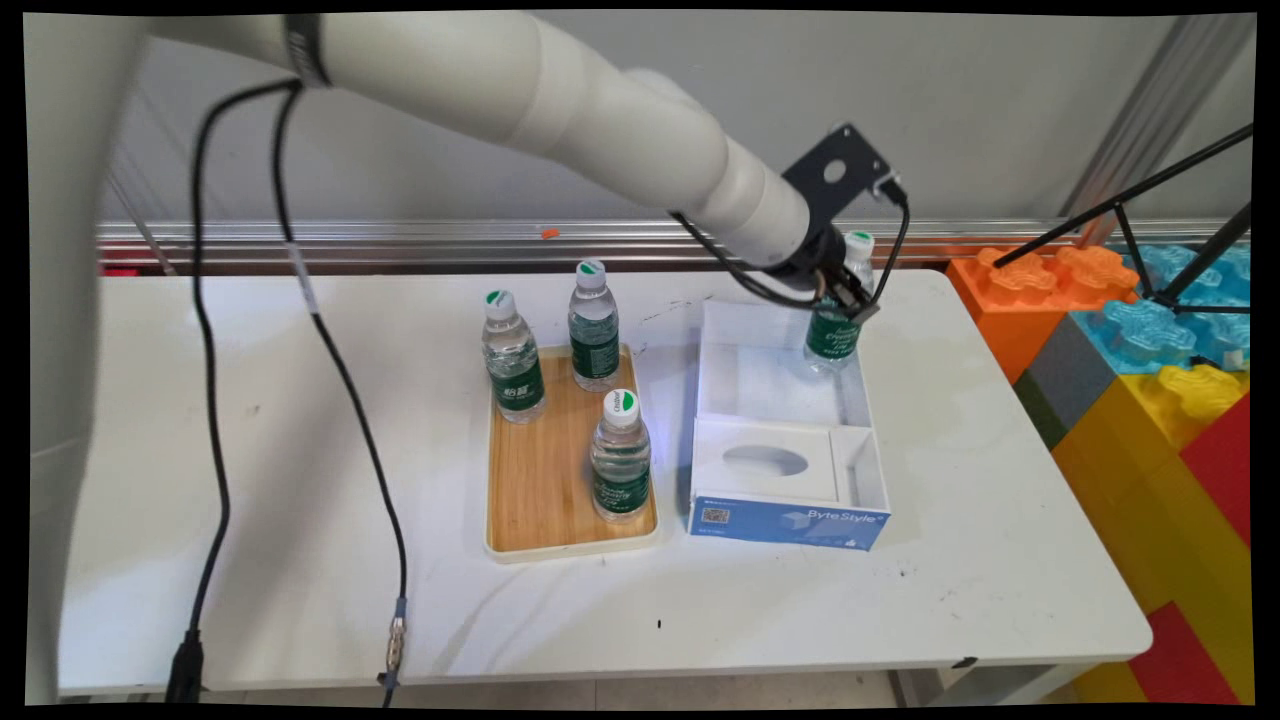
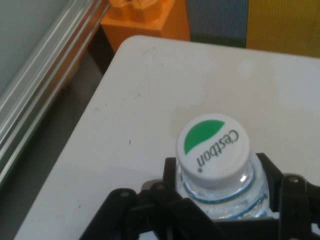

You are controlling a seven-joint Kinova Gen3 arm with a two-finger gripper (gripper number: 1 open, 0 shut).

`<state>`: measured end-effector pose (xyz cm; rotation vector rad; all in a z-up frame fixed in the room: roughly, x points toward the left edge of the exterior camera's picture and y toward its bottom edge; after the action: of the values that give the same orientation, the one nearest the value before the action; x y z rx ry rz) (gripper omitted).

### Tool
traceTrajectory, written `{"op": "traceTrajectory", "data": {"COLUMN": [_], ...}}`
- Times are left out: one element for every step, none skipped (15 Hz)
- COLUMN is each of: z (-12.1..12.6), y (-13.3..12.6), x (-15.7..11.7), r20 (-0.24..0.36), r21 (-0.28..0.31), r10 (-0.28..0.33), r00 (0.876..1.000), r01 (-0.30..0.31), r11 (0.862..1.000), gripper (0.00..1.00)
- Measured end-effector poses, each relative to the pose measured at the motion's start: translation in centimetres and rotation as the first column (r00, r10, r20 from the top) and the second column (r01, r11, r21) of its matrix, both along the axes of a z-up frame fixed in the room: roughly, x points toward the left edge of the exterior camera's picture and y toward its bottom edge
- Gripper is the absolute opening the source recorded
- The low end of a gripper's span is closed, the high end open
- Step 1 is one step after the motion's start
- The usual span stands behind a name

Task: Place the picked object on the tray

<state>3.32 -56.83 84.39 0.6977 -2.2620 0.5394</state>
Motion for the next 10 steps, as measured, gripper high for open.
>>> {"op": "traceTrajectory", "data": {"z": [1.2, 2.6, 4.1, 5.5, 7.2, 8.9, 10.3, 11.2, 12.5, 13.8], "y": [0.5, 1.0, 1.6, 2.2, 2.9, 3.6, 4.3, 4.8, 5.5, 6.3], "x": [0.3, 0.7, 1.4, 1.9, 2.6, 3.4, 4.2, 4.7, 5.7, 6.9], "r20": [-0.009, -0.017, -0.024, -0.027, -0.031, -0.033, -0.033, -0.034, -0.033, -0.029], "r21": [0.006, 0.012, 0.014, 0.014, 0.011, 0.008, 0.007, 0.007, 0.013, 0.019], "r10": [0.005, 0.008, 0.010, 0.008, 0.003, -0.007, -0.014, -0.019, -0.022, -0.022], "r00": [1.000, 1.000, 1.000, 1.000, 1.000, 0.999, 0.999, 0.999, 0.999, 0.999], "r01": [-0.005, -0.007, -0.010, -0.008, -0.002, 0.007, 0.015, 0.019, 0.022, 0.023], "r11": [1.000, 1.000, 1.000, 1.000, 1.000, 1.000, 1.000, 1.000, 1.000, 1.000], "gripper": [0.00, 0.00, 0.00, 0.00, 0.00, 0.00, 0.00, 0.00, 0.00, 0.00]}}
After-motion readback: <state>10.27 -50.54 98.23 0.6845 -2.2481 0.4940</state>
